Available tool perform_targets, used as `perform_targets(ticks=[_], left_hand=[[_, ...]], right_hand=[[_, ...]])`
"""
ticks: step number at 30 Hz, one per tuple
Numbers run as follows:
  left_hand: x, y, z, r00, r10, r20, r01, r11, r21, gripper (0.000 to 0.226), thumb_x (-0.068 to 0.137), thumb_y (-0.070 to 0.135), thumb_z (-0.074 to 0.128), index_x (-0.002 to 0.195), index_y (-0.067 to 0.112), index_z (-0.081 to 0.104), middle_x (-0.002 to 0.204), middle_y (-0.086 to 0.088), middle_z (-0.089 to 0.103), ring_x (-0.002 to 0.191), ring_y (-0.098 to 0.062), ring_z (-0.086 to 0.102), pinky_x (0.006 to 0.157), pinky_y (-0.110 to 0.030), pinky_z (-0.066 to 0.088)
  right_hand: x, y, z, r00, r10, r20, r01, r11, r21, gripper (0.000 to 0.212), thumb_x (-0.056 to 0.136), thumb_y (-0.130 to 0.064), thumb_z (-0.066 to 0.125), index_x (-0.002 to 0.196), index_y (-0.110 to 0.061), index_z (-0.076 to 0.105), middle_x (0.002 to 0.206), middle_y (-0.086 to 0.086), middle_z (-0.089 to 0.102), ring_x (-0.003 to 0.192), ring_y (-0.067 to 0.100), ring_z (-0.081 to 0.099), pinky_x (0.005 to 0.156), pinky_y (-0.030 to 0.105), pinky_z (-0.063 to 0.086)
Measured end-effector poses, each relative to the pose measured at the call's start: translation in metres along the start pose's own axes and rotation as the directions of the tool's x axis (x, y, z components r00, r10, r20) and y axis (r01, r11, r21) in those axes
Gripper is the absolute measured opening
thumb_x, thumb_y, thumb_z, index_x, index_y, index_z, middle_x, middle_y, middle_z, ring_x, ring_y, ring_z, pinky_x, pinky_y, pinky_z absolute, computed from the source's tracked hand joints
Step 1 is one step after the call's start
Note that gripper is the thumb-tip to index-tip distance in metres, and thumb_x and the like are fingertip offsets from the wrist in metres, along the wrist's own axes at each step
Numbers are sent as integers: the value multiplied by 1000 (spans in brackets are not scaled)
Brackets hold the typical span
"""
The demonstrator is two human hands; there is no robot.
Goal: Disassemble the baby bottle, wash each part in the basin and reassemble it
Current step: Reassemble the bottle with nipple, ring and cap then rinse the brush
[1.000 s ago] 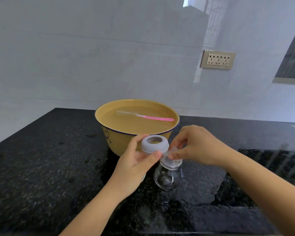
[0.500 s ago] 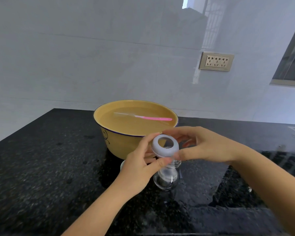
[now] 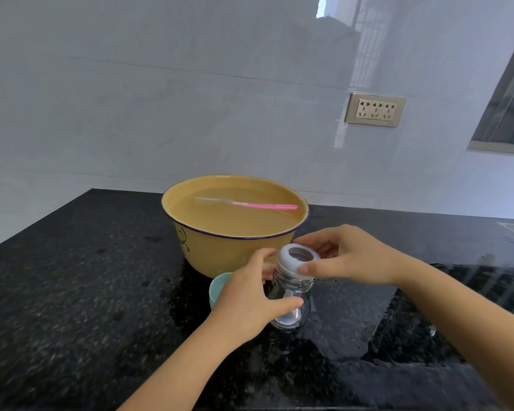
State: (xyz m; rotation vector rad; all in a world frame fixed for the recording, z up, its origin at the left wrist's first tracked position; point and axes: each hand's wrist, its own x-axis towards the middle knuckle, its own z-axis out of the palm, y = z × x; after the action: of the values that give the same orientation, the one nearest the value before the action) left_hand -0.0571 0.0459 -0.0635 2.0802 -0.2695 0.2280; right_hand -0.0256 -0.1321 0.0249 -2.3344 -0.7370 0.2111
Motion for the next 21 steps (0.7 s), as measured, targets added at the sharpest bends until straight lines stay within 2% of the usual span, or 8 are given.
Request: perform_targets(ticks=[4,8,11,14,15,17,19,21], left_hand=[[1,1,-3,1000,5,3,-5,1000,22,79,64,37,83,130,33,40,111,21,56,107,1,54,95,-24,46],[1,1,-4,1000,-11,7,11,1000,20,82,64,37,83,132,33,38,110,20,57,106,0,55,95,-24,46],[1,0,-3,1000,-18,2,18,1000,15,84,63,37,83,134,32,38,115,16,60,106,-1,56,95,-24,46],[1,1,-4,1000,-23,8,23,1000,7,84,63,37,83,134,32,38,114,16,59,104,-1,55,95,-24,45],[1,1,-4,1000,-25,14,25,1000,7,83,64,37,83,134,32,38,112,17,58,104,-1,55,95,-23,45],[0,2,-5,999,-25,20,25,1000,3,82,64,37,83,133,32,38,112,18,57,103,0,55,94,-21,44],[0,3,-5,1000,-22,21,22,1000,-2,82,64,36,83,133,32,38,109,21,56,102,2,54,93,-19,43],[0,3,-5,1000,-21,20,21,1000,-3,82,64,36,83,133,32,38,109,22,55,103,2,54,94,-20,43]], right_hand=[[1,-5,3,1000,-5,29,8,997,-82,28,78,-31,73,106,-36,70,93,-19,73,88,-1,67,85,20,52],[3,-4,5,1000,19,-6,-19,986,-166,31,72,-44,75,100,-32,71,90,-13,73,84,2,67,85,32,54],[2,-2,3,996,66,-55,-78,966,-248,50,60,-63,72,95,-28,68,86,-12,71,80,1,65,81,33,54],[1,-6,1,998,49,-36,-60,895,-441,69,54,-80,54,96,-26,62,90,-11,64,85,6,61,79,31,52],[2,-8,0,999,33,-19,-38,880,-473,67,56,-79,52,98,-28,60,93,-13,61,88,7,58,79,27,49],[4,-10,-6,1000,12,17,-4,921,-389,55,65,-68,61,107,-33,57,102,-17,59,95,4,56,81,20,46],[6,-12,-9,995,0,102,25,970,-242,45,75,-47,73,116,-35,59,111,-19,63,103,0,57,88,19,45],[9,-10,-9,988,-37,149,68,976,-208,39,77,-32,74,114,-37,63,110,-19,67,102,-3,59,90,23,46]])
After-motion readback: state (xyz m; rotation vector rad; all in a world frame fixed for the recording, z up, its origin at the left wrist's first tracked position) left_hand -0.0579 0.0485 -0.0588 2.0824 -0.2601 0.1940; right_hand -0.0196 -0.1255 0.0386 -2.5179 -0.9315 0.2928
